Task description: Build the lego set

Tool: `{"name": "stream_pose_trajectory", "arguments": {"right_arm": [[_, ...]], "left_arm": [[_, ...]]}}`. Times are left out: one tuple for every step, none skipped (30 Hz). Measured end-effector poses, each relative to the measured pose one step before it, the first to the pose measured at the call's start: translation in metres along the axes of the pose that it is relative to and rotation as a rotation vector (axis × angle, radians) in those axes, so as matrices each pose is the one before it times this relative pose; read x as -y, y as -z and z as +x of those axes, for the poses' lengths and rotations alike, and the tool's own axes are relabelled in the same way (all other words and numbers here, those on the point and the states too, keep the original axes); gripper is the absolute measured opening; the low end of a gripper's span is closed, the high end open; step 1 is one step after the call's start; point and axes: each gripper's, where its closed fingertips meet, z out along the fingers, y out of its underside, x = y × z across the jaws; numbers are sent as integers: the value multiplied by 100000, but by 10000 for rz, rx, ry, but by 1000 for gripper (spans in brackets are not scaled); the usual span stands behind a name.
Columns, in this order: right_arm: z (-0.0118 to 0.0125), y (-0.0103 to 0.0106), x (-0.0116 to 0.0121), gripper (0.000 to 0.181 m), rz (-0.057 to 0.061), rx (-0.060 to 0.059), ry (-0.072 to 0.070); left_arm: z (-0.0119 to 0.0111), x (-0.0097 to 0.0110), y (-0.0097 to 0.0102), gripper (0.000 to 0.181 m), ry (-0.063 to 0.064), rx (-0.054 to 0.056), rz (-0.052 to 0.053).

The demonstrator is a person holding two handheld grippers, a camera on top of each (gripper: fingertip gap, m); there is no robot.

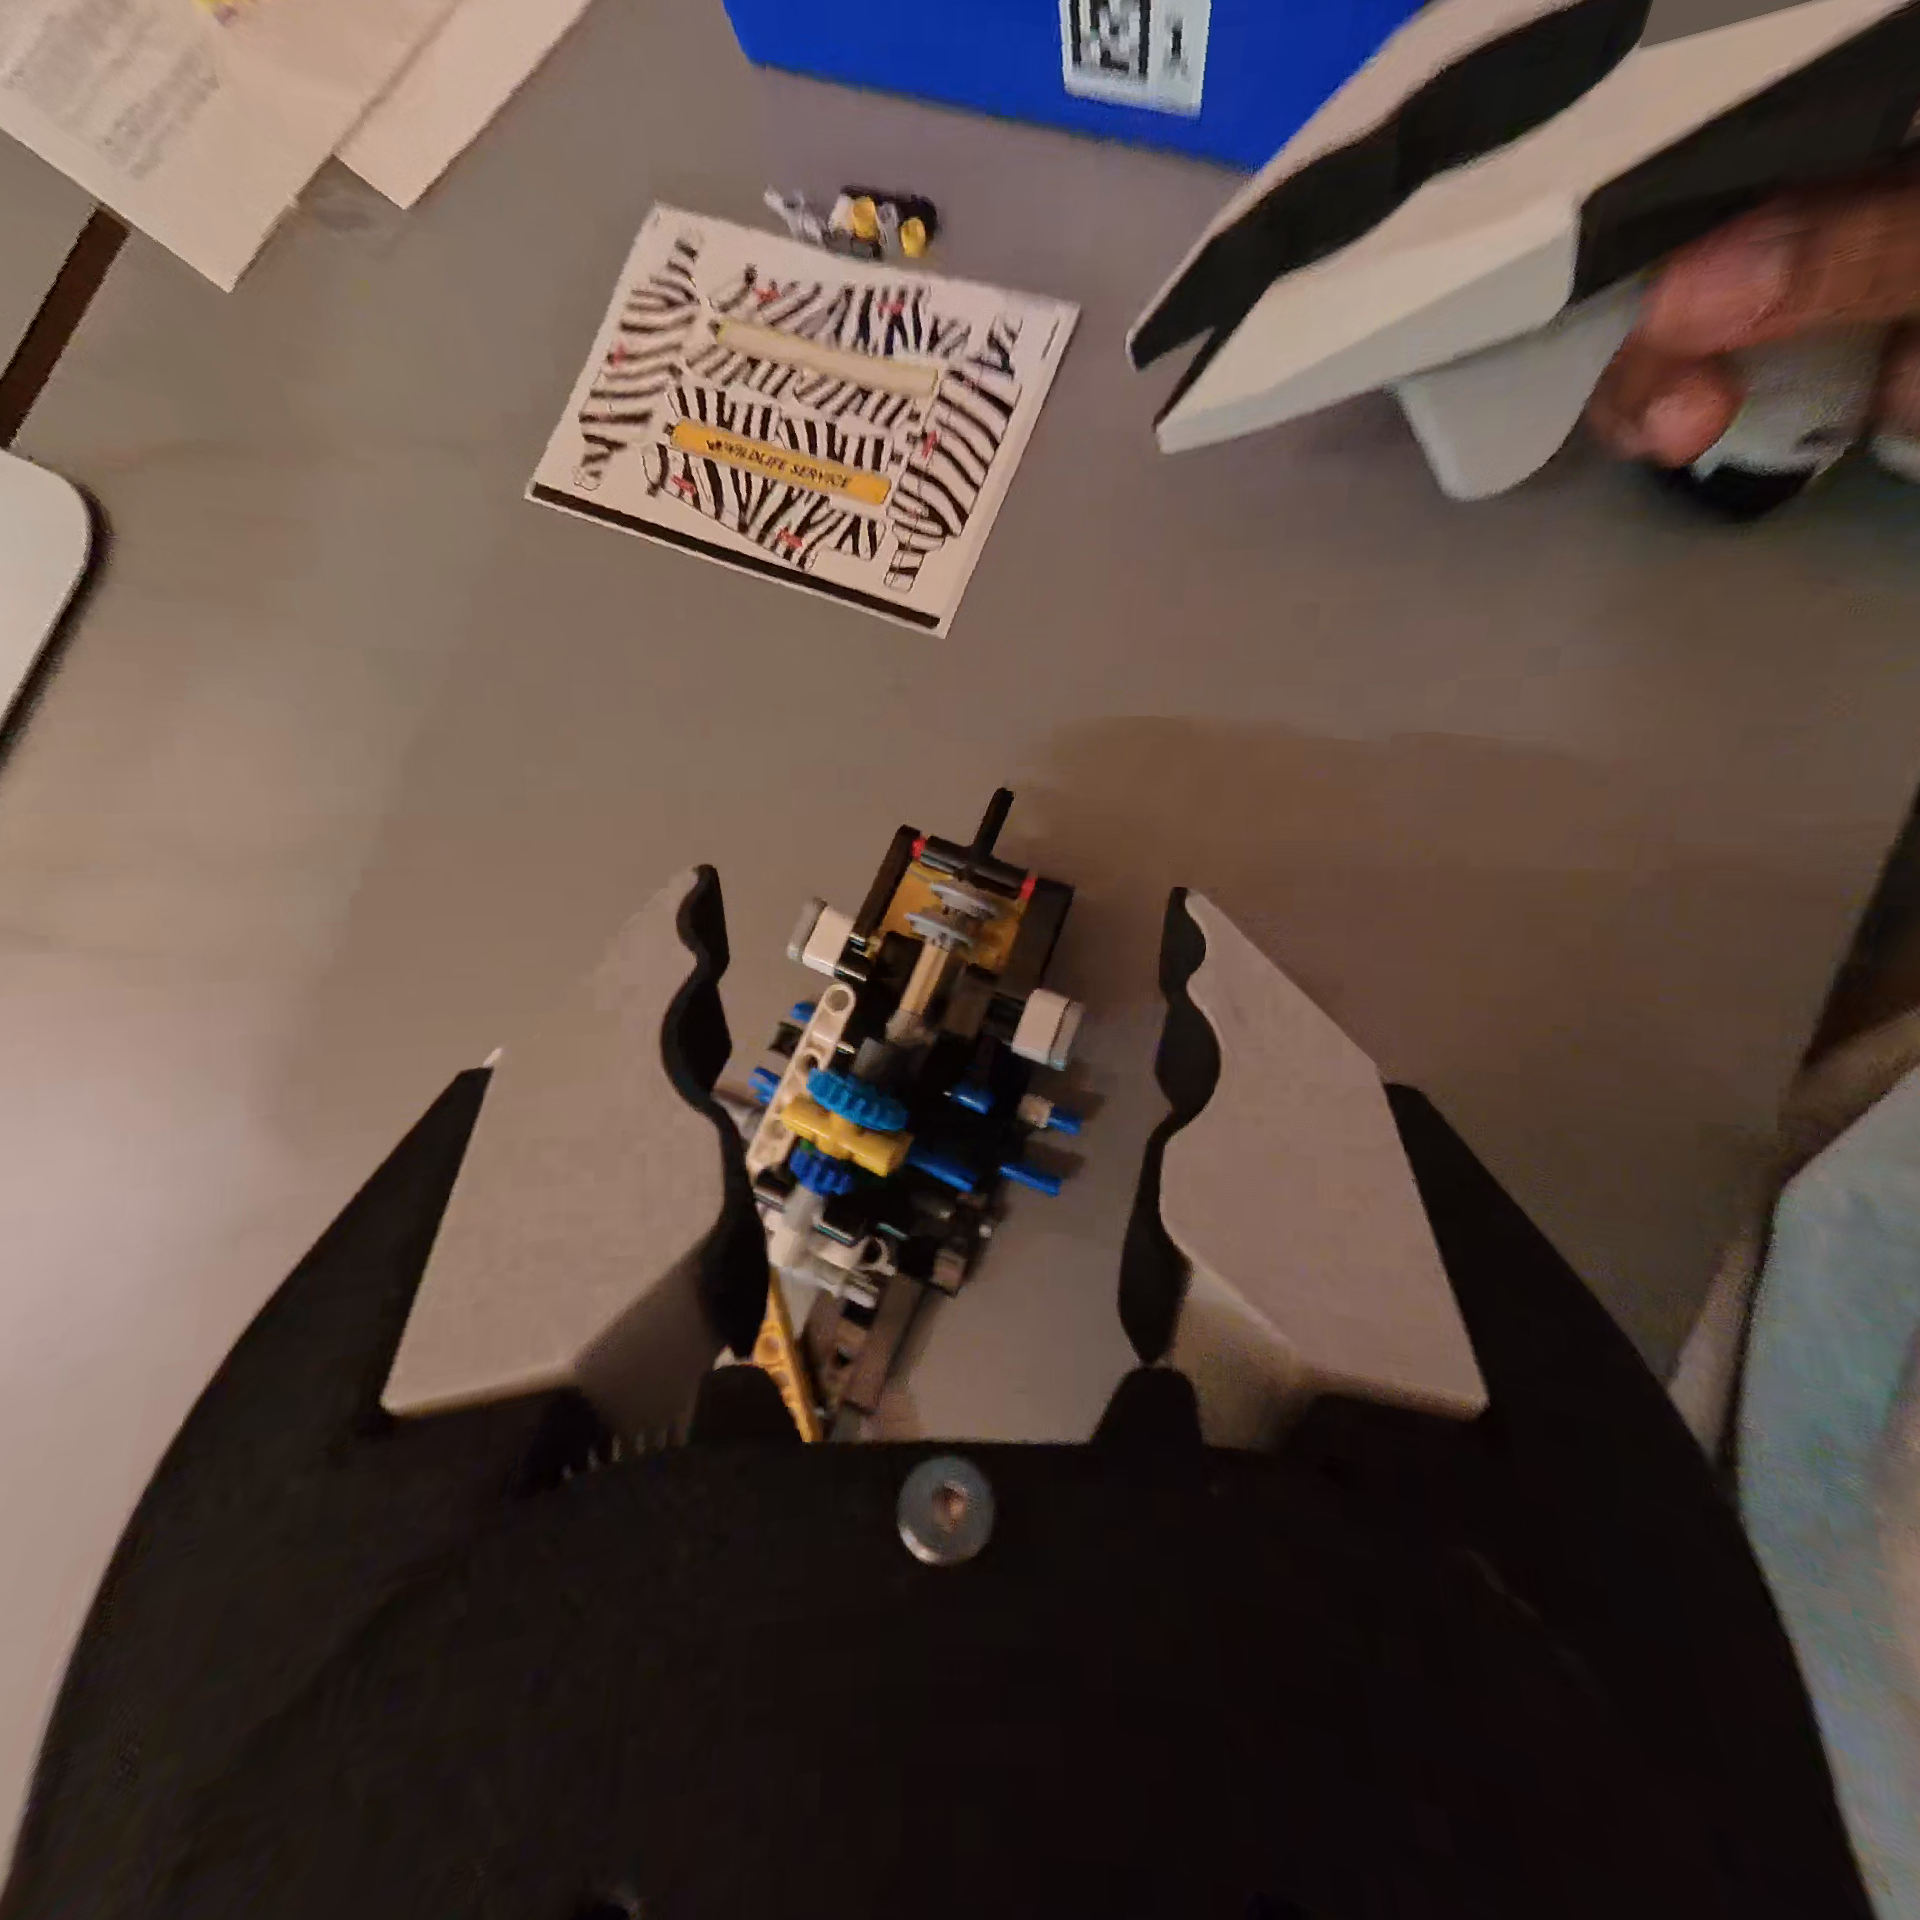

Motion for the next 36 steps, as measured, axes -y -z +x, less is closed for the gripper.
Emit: {"name": "stream_pose_trajectory", "arguments": {"right_arm": [[-23, 13, 12, 23, 7, 26, -11], [12, -12, -14, 23, -6, 6, -19], [14, -10, -4, 23, -6, 2, -17], [0, 4, 2, 23, 2, 14, -18], [-6, 11, 4, 23, 5, 23, -12], [-28, 4, 11, 23, 7, 25, -6], [-31, 14, 4, 23, 7, 23, -1], [-11, -3, 9, 23, 4, 13, -2], [7, 0, 2, 23, -1, 0, -3], [1, -1, -12, 23, -2, 0, -3], [2, 0, 3, 23, 0, 4, -3], [-5, -9, 1, 23, -1, 1, -3], [0, -2, -10, 24, -1, 1, -2], [-10, 9, -1, 23, 1, 7, -1], [-10, -2, 5, 24, 3, 7, 0], [-3, 0, 0, 24, 0, 2, -1], [-3, 9, -1, 24, 1, 3, 0], [-4, -1, 1, 24, 1, 2, -1], [-7, -1, 1, 24, 1, 5, 0], [-4, 9, -1, 24, 1, 4, 0], [-5, -1, 2, 24, 1, 4, 0], [-8, -1, 2, 24, 2, 6, 0], [1, 9, -1, 24, 1, 0, -1], [-3, -1, 1, 24, 1, 2, 0], [-10, -2, 4, 24, 3, 7, 0], [-6, 7, 2, 24, 3, 5, -1], [-7, 7, 2, 24, 3, 5, -1], [5, -2, 8, 24, 3, 2, -3], [7, 6, 7, 24, 4, 0, -5], [-8, 6, 4, 24, 5, 5, -2], [-6, -2, 3, 24, 2, 4, 0], [3, 7, 5, 24, 3, 4, -2], [-10, 6, 4, 24, 5, 7, -2], [0, 4, 11, 24, 7, 5, -5], [0, 12, 13, 24, 10, 4, -10], [1, 19, 18, 24, 13, 9, -13]], "left_arm": [[-96, -238, -467, 84, -360, -39, -432], [11, -258, -477, 84, -337, -117, -399], [83, -306, -477, 84, -277, -174, -384], [105, -337, -462, 84, -203, -199, -368], [56, -326, -407, 83, -140, -177, -314], [-91, -264, -318, 83, -92, -74, -218], [-157, -160, -221, 82, -72, -14, -119], [-134, -66, -134, 79, -45, -15, -39], [-40, -38, -68, 77, -14, -58, -12], [30, -51, -48, 72, 11, -89, -13], [100, -70, -44, 67, 14, -118, -21], [99, -86, -53, 63, 18, -89, -25], [56, -59, -48, 59, 7, -27, -16], [5, 35, -1, 58, -25, 23, 44], [117, -3, 32, 58, -40, -52, 21], [63, -9, 29, 57, -7, -34, 1], [58, -21, 62, 57, 21, -52, -5], [91, -11, 87, 57, 28, -86, 15], [93, 43, 137, 54, 35, -86, 62], [116, 197, 227, 44, 71, -112, 173], [-44, 137, 244, 44, 56, -34, 146], [-18, 56, 228, 44, 103, -76, 113], [6, 24, 203, 44, 114, -95, 83], [26, 7, 173, 43, 103, -87, 69], [-13, 42, 137, 43, 79, -27, 77], [24, 51, 113, 42, 36, -21, 69], [101, 118, 139, 36, 15, -52, 102], [-38, 209, 162, 32, 46, 40, 148], [-66, 188, 149, 30, 45, 43, 124], [-22, 72, 116, 30, 36, -2, 53], [-30, -26, 60, 32, 25, -1, -11], [-35, -69, 14, 33, 6, 25, -34], [1, -53, -18, 34, -7, 9, -29], [82, 2, -48, 38, 13, -27, -9], [150, 55, -91, 44, 28, -59, -6], [176, 96, -151, 51, 21, -60, -10]]}}
